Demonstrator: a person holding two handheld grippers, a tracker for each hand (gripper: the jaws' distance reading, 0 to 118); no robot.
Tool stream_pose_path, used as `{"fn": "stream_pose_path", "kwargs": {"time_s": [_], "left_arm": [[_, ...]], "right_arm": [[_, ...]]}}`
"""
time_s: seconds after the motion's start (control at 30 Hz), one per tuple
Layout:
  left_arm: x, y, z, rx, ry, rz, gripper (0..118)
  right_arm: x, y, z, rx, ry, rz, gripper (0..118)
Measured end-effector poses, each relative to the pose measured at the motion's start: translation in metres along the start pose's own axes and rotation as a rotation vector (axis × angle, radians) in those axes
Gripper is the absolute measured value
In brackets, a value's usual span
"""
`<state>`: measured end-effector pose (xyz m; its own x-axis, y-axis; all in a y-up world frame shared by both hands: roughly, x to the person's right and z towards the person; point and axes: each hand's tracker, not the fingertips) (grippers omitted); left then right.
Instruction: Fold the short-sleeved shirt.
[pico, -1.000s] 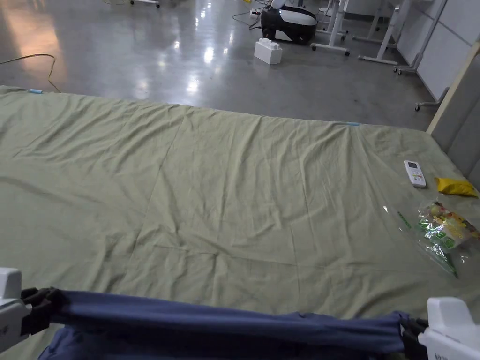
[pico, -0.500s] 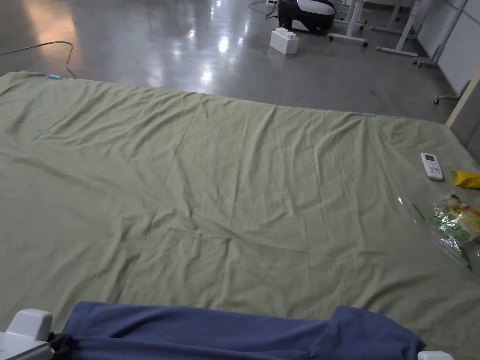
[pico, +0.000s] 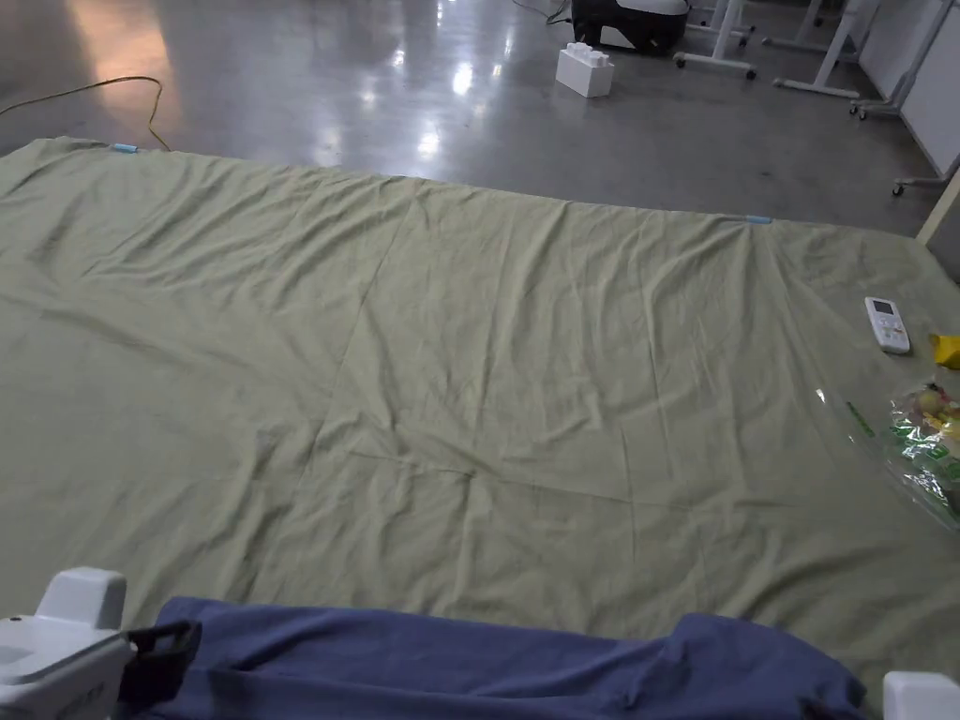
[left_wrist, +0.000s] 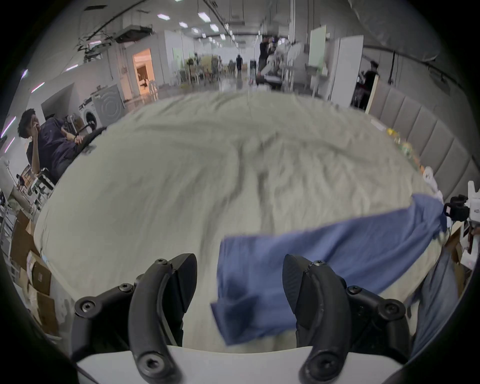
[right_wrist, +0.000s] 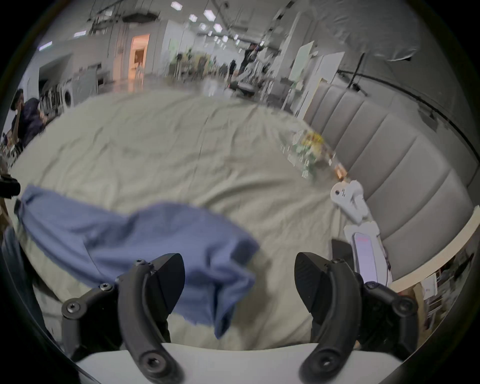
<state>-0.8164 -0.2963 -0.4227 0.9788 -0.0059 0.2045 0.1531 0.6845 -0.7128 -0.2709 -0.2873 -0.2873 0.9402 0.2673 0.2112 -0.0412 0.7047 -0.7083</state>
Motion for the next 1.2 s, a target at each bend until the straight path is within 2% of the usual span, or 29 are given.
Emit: {"fn": "stream_pose_path", "kwargs": {"time_s": [0.13, 0.27, 0.33, 0.4, 0.43, 0.47, 0.53, 0.63, 0.67, 0.73, 0.97, 1.07, 1.2], "left_arm": [[0.028, 0.035, 0.008, 0.159, 0.010, 0.008, 70], [0.059, 0.063, 0.010, 0.330, 0.030, 0.001, 70], [0.072, 0.074, 0.013, 0.402, 0.040, 0.001, 69], [0.085, 0.082, 0.017, 0.463, 0.048, -0.002, 69], [0.089, 0.085, 0.019, 0.489, 0.058, -0.005, 68], [0.095, 0.088, 0.022, 0.526, 0.075, -0.006, 65], [0.100, 0.091, 0.026, 0.583, 0.094, -0.016, 56], [0.106, 0.093, 0.036, 0.666, 0.112, -0.012, 13], [0.103, 0.093, 0.034, 0.684, 0.126, -0.013, 10], [0.103, 0.093, 0.039, 0.691, 0.130, -0.016, 5], [0.088, 0.091, 0.049, 0.671, 0.142, -0.018, 5], [0.061, 0.084, 0.045, 0.584, 0.095, 0.053, 5], [0.014, 0.070, 0.036, 0.375, -0.010, 0.138, 5]], "right_arm": [[-0.008, 0.030, 0.010, 0.197, 0.034, -0.081, 91], [-0.032, 0.059, 0.013, 0.365, 0.021, -0.118, 90], [-0.044, 0.071, 0.014, 0.426, 0.014, -0.135, 85], [-0.056, 0.082, 0.017, 0.488, 0.022, -0.151, 69], [-0.060, 0.086, 0.018, 0.513, 0.026, -0.158, 57], [-0.064, 0.091, 0.017, 0.531, 0.021, -0.168, 40], [-0.071, 0.099, 0.021, 0.596, 0.004, -0.168, 22], [-0.079, 0.108, 0.026, 0.674, -0.014, -0.176, 5], [-0.080, 0.110, 0.028, 0.682, -0.013, -0.183, 2], [-0.083, 0.116, 0.030, 0.695, -0.011, -0.183, 0], [-0.090, 0.125, 0.029, 0.704, 0.003, -0.174, 0], [-0.091, 0.124, 0.027, 0.691, 0.013, -0.169, 0], [-0.092, 0.121, 0.020, 0.664, 0.026, -0.148, 0]]}}
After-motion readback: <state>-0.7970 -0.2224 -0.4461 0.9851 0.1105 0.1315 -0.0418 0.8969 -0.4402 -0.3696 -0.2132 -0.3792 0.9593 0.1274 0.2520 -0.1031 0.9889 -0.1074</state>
